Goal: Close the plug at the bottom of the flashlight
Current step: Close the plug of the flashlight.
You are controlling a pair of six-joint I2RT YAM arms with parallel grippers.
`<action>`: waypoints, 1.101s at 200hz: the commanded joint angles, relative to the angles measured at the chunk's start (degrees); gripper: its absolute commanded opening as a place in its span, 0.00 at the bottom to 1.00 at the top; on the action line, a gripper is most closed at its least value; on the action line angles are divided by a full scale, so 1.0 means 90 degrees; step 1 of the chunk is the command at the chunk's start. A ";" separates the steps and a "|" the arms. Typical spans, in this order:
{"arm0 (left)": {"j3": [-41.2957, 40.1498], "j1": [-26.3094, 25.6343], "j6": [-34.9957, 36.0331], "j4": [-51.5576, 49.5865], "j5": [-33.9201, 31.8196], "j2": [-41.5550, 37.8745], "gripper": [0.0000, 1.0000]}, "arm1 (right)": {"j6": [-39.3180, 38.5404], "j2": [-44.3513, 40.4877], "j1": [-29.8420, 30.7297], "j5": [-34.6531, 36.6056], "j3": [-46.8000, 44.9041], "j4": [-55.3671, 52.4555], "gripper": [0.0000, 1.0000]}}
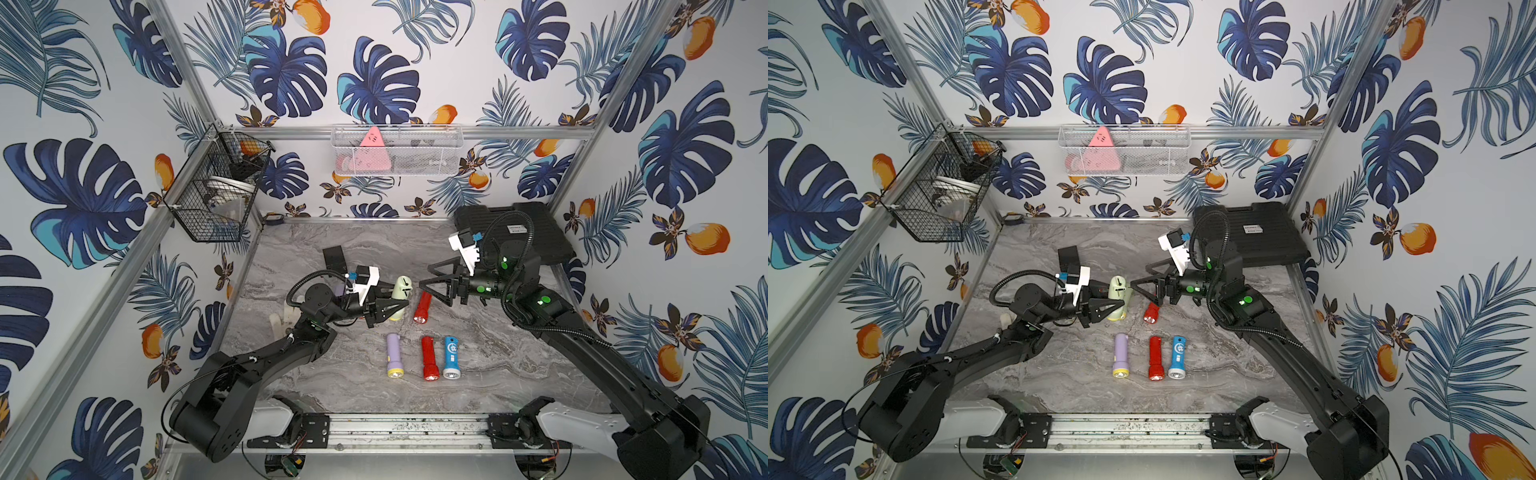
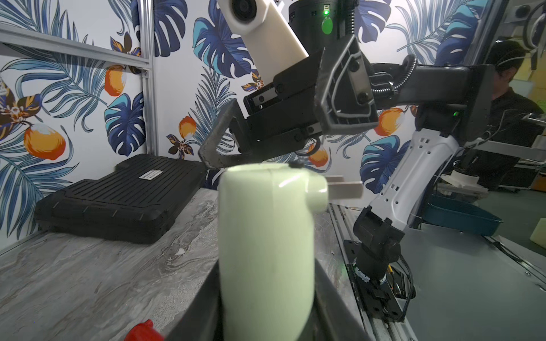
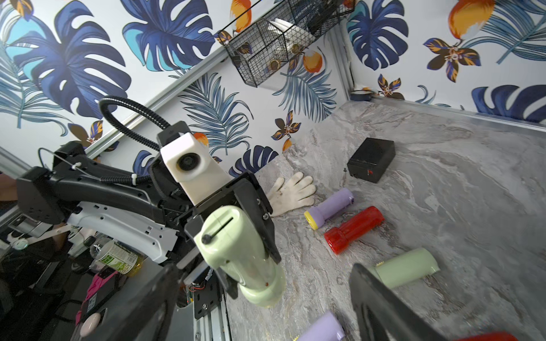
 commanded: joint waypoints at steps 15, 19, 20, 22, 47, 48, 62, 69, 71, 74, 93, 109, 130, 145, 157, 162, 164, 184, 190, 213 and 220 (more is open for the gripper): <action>0.0028 0.0013 -0.0241 0.0701 0.0400 0.0101 0.00 | -0.0245 0.0256 0.0086 -0.0607 0.0261 0.0078 0.88; 0.0034 0.0018 -0.0235 0.0696 0.0421 0.0104 0.00 | -0.0245 0.0290 0.0086 -0.0638 0.0288 0.0073 0.88; 0.0036 0.0014 -0.0233 0.0693 0.0424 0.0110 0.00 | -0.0245 0.0301 0.0095 -0.0642 0.0295 0.0071 0.88; 0.0038 0.0015 -0.0233 0.0684 0.0434 0.0110 0.00 | -0.0245 0.0316 0.0096 -0.0657 0.0301 0.0069 0.87; 0.0058 0.0017 -0.0141 0.0540 0.0505 0.0087 0.00 | -0.0375 0.0459 0.0198 -0.0714 0.0427 -0.0095 0.83; 0.0058 0.0018 -0.0138 0.0532 0.0505 0.0087 0.00 | -0.0383 0.0458 0.0204 -0.0718 0.0433 -0.0101 0.83; 0.0078 0.0019 -0.0088 0.0431 0.0558 0.0068 0.00 | -0.0419 0.0521 0.0242 -0.0738 0.0468 -0.0138 0.81; 0.0078 0.0019 -0.0069 0.0427 0.0573 0.0067 0.00 | -0.0435 0.0548 0.0258 -0.0743 0.0487 -0.0146 0.80; 0.0078 0.0016 -0.0067 0.0427 0.0579 0.0067 0.00 | -0.0439 0.0554 0.0259 -0.0750 0.0488 -0.0151 0.79; 0.0078 0.0018 -0.0074 0.0435 0.0593 0.0065 0.00 | -0.0449 0.0560 0.0268 -0.0761 0.0496 -0.0157 0.78; 0.0097 0.0013 -0.0166 0.0521 0.0663 0.0096 0.00 | -0.0488 0.0602 0.0314 -0.0782 0.0517 -0.0170 0.74; 0.0116 0.0010 -0.0258 0.0607 0.0730 0.0134 0.00 | -0.0527 0.0642 0.0364 -0.0787 0.0545 -0.0205 0.72; 0.0137 0.0018 -0.0395 0.0742 0.0779 0.0204 0.00 | -0.0571 0.0675 0.0411 -0.0792 0.0547 -0.0225 0.68; 0.0154 0.0017 -0.0495 0.0852 0.0828 0.0258 0.00 | -0.0584 0.0691 0.0435 -0.0782 0.0547 -0.0216 0.67; 0.0156 0.0014 -0.0595 0.0976 0.0850 0.0300 0.00 | -0.0605 0.0704 0.0445 -0.0786 0.0547 -0.0222 0.64; 0.0156 0.0014 -0.0648 0.1054 0.0857 0.0318 0.00 | -0.0616 0.0720 0.0445 -0.0784 0.0547 -0.0234 0.64; 0.0156 0.0017 -0.0668 0.1082 0.0865 0.0328 0.00 | -0.0616 0.0714 0.0445 -0.0782 0.0547 -0.0234 0.64; 0.0176 0.0019 -0.0877 0.1368 0.0914 0.0418 0.00 | -0.0616 0.0743 0.0455 -0.0773 0.0500 -0.0230 0.60; 0.0184 0.0016 -0.0952 0.1454 0.0925 0.0442 0.00 | -0.0608 0.0746 0.0455 -0.0772 0.0488 -0.0215 0.60; 0.0205 0.0019 -0.1198 0.1799 0.0982 0.0535 0.00 | -0.0626 0.0796 0.0465 -0.0790 0.0459 -0.0234 0.54; 0.0215 0.0019 -0.1258 0.1875 0.0989 0.0555 0.00 | -0.0616 0.0807 0.0467 -0.0801 0.0444 -0.0225 0.53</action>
